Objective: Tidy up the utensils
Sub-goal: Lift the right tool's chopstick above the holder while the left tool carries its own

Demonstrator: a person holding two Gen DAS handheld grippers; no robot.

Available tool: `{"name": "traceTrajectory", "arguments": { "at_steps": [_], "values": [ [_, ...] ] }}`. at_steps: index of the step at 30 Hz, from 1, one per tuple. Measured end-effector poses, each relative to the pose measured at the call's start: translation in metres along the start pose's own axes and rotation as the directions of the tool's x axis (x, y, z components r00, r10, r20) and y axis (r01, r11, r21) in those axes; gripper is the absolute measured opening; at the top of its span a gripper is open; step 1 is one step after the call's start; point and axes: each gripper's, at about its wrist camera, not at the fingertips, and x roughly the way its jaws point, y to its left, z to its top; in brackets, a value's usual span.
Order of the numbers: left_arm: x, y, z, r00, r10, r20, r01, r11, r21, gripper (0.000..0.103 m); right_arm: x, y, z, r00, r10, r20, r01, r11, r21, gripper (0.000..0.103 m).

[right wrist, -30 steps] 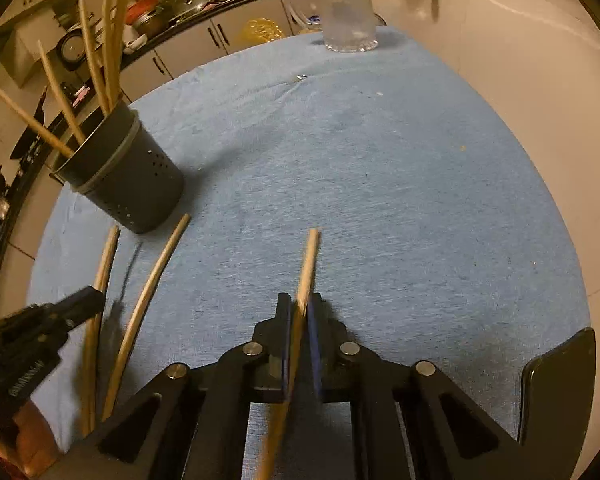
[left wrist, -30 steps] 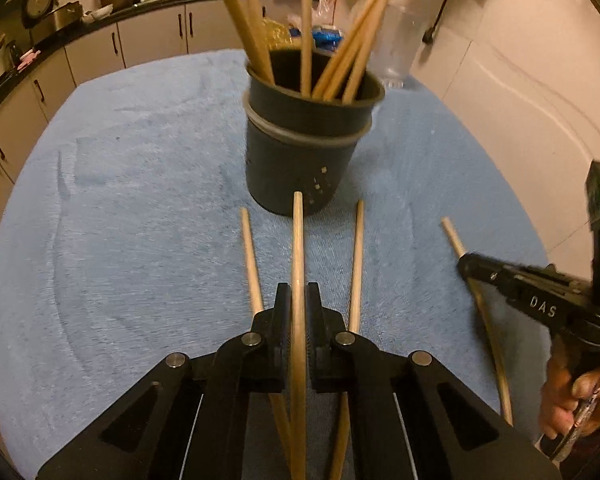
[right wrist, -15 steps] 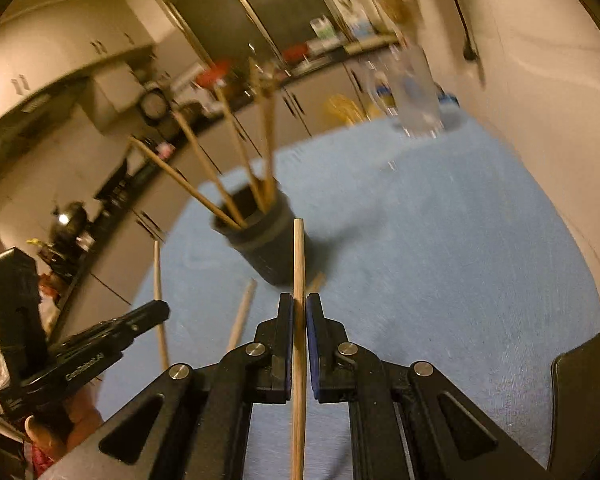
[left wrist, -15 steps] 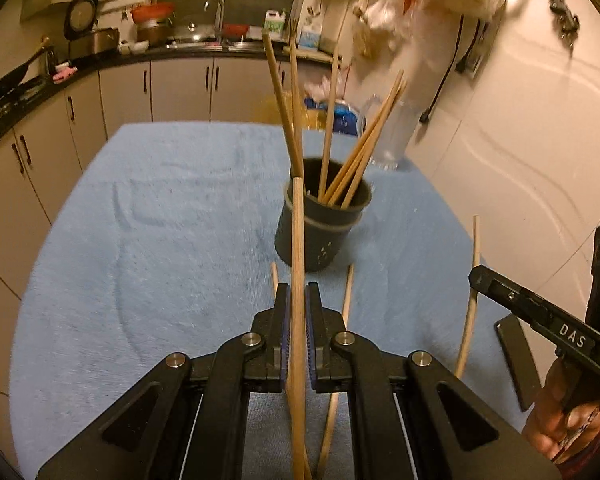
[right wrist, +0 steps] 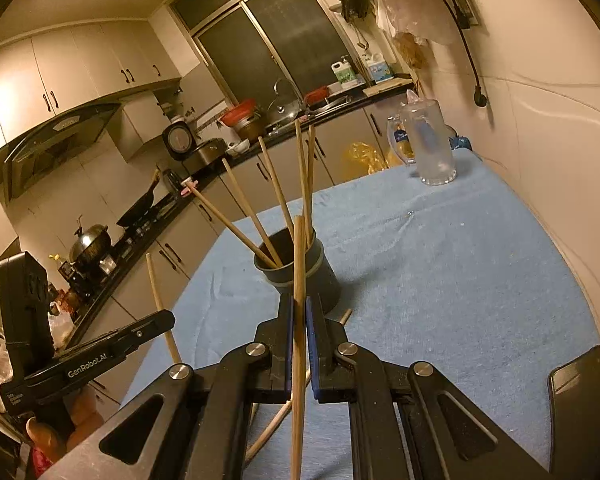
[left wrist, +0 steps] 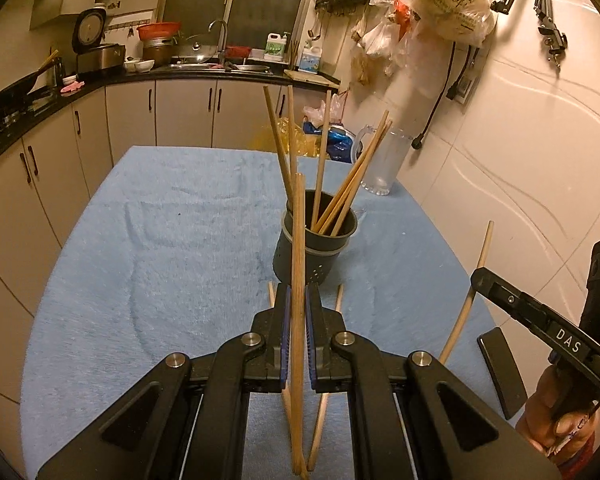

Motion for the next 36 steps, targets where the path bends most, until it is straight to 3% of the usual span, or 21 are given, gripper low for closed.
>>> {"name": "traceTrajectory", "arguments": {
  "at_steps": [36],
  "values": [
    [-0.017, -0.013, 0.035, 0.998, 0.008, 0.064, -0.011, 0.999, 0.042, 0.006, -0.010, 0.012, 0.046, 0.995, 0.015, 0.100, -0.015, 1.000, -0.005, 0.007]
  ]
}}
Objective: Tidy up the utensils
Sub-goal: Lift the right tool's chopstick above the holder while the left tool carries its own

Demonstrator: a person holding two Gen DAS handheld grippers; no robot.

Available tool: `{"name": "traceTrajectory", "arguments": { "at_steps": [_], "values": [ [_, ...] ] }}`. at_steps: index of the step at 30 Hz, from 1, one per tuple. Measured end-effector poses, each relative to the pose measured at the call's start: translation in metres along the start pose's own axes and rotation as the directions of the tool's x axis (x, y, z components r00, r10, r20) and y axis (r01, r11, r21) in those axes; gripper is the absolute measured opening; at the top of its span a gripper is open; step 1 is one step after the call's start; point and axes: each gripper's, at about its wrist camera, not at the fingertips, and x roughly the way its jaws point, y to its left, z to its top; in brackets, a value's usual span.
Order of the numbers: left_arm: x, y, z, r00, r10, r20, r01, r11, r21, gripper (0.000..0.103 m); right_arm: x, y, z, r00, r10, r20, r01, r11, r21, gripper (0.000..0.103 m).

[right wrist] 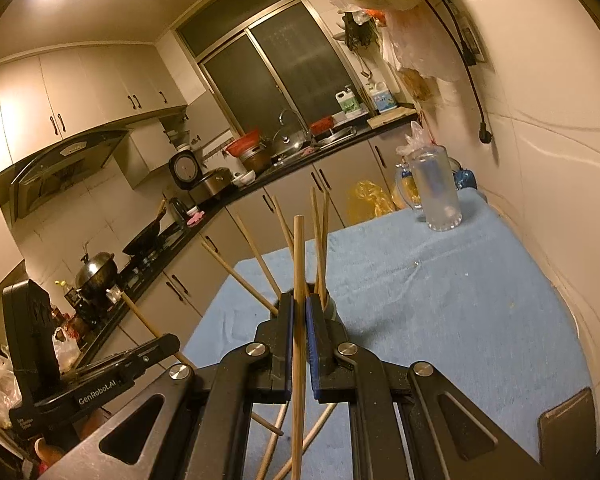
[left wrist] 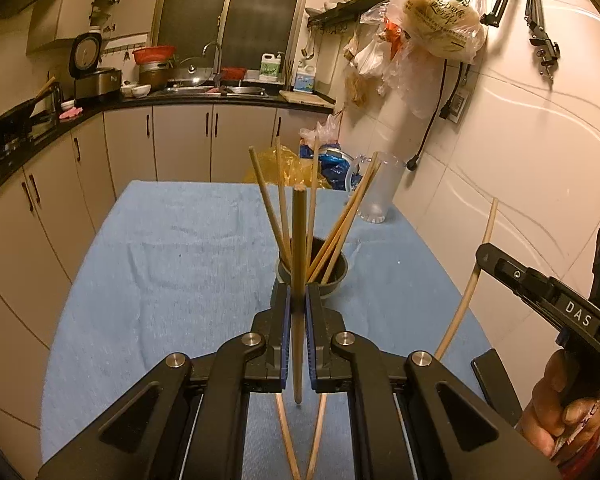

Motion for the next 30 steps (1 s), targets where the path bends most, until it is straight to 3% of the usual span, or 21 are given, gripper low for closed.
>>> {"name": "traceTrajectory", "arguments": {
  "at_steps": [30],
  "values": [
    [-0.006, -0.007, 0.049, 0.998, -0.006, 0.061, 0.005, 1.000, 0.007, 0.006, 0.015, 0.009, 0.048, 0.998, -0.010, 0.062, 0.010, 1.000, -0.001, 0.007]
  ]
}}
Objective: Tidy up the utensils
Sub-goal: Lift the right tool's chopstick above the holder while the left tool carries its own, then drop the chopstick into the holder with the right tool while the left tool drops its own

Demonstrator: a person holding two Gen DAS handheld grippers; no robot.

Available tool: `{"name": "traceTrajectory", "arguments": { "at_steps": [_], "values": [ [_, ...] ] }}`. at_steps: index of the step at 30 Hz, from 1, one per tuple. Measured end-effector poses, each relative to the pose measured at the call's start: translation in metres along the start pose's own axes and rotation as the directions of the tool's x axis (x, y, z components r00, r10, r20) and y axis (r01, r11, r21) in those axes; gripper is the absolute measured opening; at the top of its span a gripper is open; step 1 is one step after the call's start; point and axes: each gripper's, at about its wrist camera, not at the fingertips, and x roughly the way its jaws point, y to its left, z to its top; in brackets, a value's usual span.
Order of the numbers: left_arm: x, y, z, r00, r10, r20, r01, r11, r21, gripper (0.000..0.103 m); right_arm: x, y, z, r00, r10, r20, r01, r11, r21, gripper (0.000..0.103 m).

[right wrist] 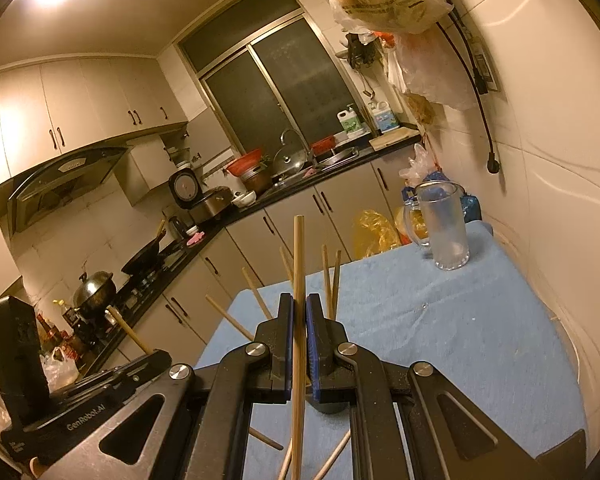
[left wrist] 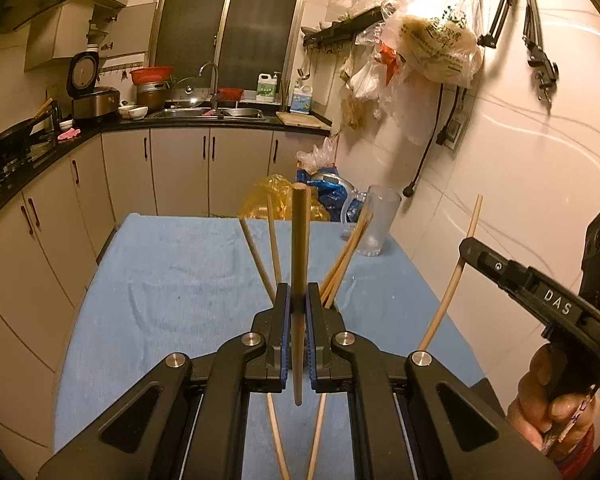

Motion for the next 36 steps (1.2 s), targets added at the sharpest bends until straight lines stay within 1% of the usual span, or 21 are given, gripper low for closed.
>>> {"name": "traceTrajectory", "arguments": {
  "at_steps": [3, 8, 12, 15, 18, 22, 24, 30, 36],
  "values": [
    [0.003, 0.000, 0.012, 1.000, -0.007, 0.003, 0.007, 1.000, -0.008, 0.006, 0.003, 0.000, 0.008, 1.000, -0.006, 0.009, 0.006, 1.000, 0.007, 0.007],
    [0.007, 0.001, 0.034, 1.000, 0.000, 0.031, 0.001, 1.000, -0.020, 0.006, 0.013, 0.000, 0.025, 0.999, -0.019, 0.032, 0.018, 1.000, 0.023, 0.007],
    [0.014, 0.002, 0.055, 0.998, 0.001, 0.060, 0.000, 1.000, -0.031, 0.006, 0.023, 0.003, 0.041, 0.997, -0.034, 0.063, 0.032, 0.999, 0.030, 0.007],
    [0.022, 0.001, 0.067, 0.997, 0.006, 0.076, -0.003, 0.999, -0.035, 0.006, 0.034, 0.005, 0.051, 0.993, -0.062, 0.101, 0.059, 0.998, 0.033, 0.007],
    [0.033, 0.003, 0.072, 0.997, -0.003, 0.073, 0.006, 0.999, -0.048, 0.006, 0.047, 0.010, 0.058, 0.989, -0.079, 0.124, 0.076, 0.997, 0.033, 0.007],
    [0.050, 0.004, 0.068, 0.999, -0.008, 0.053, 0.011, 0.999, -0.046, 0.006, 0.066, 0.014, 0.058, 0.984, -0.111, 0.138, 0.111, 0.994, 0.008, 0.007],
    [0.060, 0.006, 0.063, 0.999, -0.012, 0.030, 0.013, 0.999, -0.050, 0.006, 0.075, 0.010, 0.055, 0.984, -0.121, 0.129, 0.122, 0.993, 0.002, 0.007],
    [0.082, 0.011, 0.047, 1.000, -0.021, -0.023, 0.020, 0.998, -0.065, 0.006, 0.099, -0.006, 0.034, 0.989, -0.139, 0.057, 0.139, 0.990, 0.013, 0.007],
    [0.094, 0.015, 0.032, 0.998, -0.010, -0.057, 0.006, 0.998, -0.067, 0.006, 0.114, -0.011, 0.015, 0.990, -0.140, -0.014, 0.140, 0.990, 0.002, 0.007]
  ]
}}
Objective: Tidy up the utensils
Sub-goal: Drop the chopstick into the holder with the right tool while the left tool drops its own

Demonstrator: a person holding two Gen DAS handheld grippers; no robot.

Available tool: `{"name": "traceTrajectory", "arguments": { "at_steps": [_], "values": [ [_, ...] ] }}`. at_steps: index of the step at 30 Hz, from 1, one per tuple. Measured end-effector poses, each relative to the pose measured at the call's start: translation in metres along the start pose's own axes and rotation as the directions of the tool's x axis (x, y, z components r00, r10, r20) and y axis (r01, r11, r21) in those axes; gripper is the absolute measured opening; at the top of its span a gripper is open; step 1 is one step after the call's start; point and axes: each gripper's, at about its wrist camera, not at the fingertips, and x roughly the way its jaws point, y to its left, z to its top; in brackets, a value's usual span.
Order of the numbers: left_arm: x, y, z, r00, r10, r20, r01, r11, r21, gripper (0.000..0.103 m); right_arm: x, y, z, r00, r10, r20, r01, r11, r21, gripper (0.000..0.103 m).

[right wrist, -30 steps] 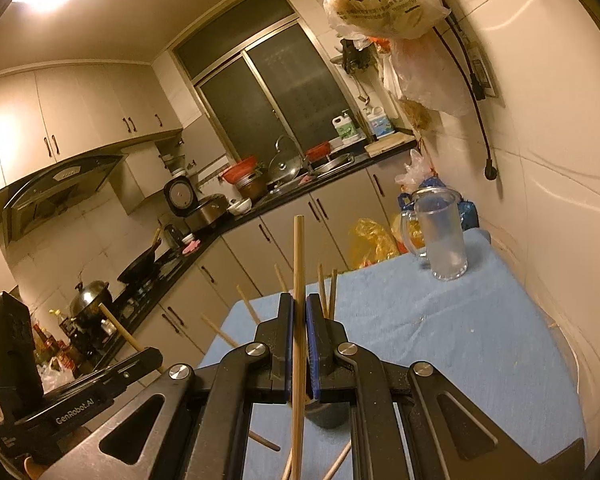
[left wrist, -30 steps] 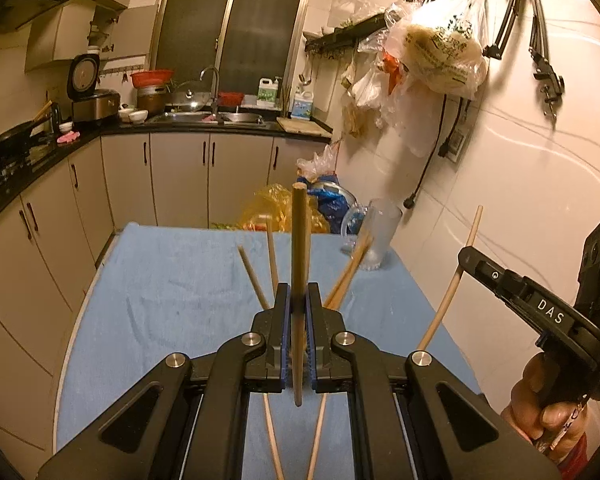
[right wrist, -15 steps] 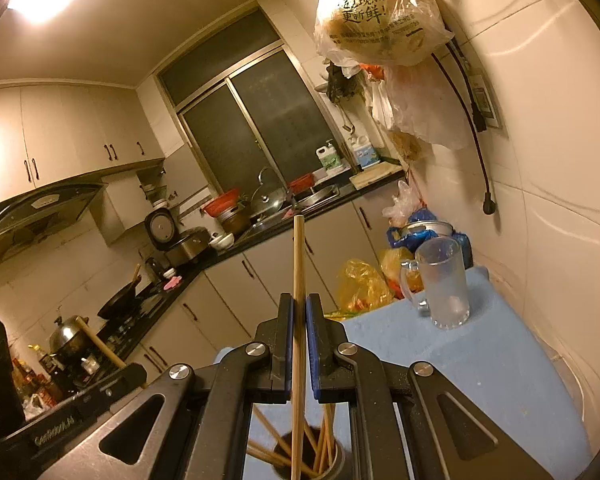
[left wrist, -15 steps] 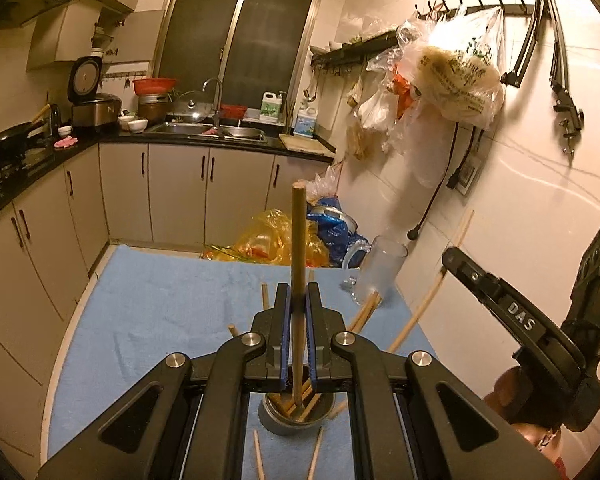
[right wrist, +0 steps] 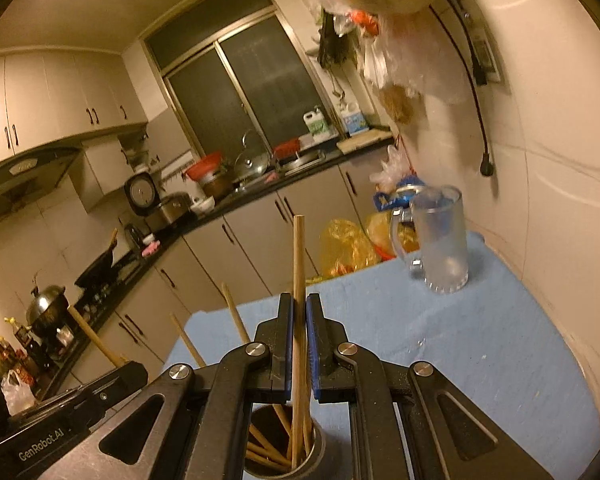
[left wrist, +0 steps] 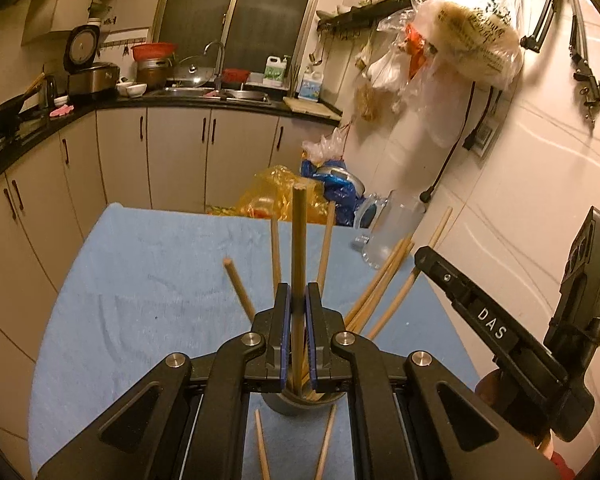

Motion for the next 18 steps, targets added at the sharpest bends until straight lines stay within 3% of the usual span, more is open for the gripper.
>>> {"name": "traceTrajectory", "arguments": {
  "at_steps": [7, 11, 14, 18],
  "values": [
    [0.003, 0.005, -0.011, 1.000, 0.023, -0.019, -0.023, 1.000, -0.005, 0.006, 0.015, -0.006, -0.019, 0.994, 0.032, -0.109, -0.030, 0.999, 0.018, 0.009],
    [-0.004, 0.007, -0.011, 1.000, 0.018, -0.011, -0.018, 1.000, -0.012, 0.007, 0.006, -0.007, -0.021, 0.993, 0.043, -0.110, -0.041, 0.999, 0.017, 0.010],
    [-0.014, 0.006, -0.013, 1.000, 0.018, 0.005, -0.018, 1.000, -0.004, 0.022, -0.007, -0.007, -0.020, 0.994, 0.053, -0.095, -0.050, 0.998, 0.025, 0.016],
    [-0.033, 0.007, -0.019, 0.999, 0.021, 0.035, -0.021, 1.000, 0.001, 0.024, -0.025, -0.009, -0.023, 0.994, 0.059, -0.088, -0.055, 0.998, 0.042, 0.018]
  ]
}}
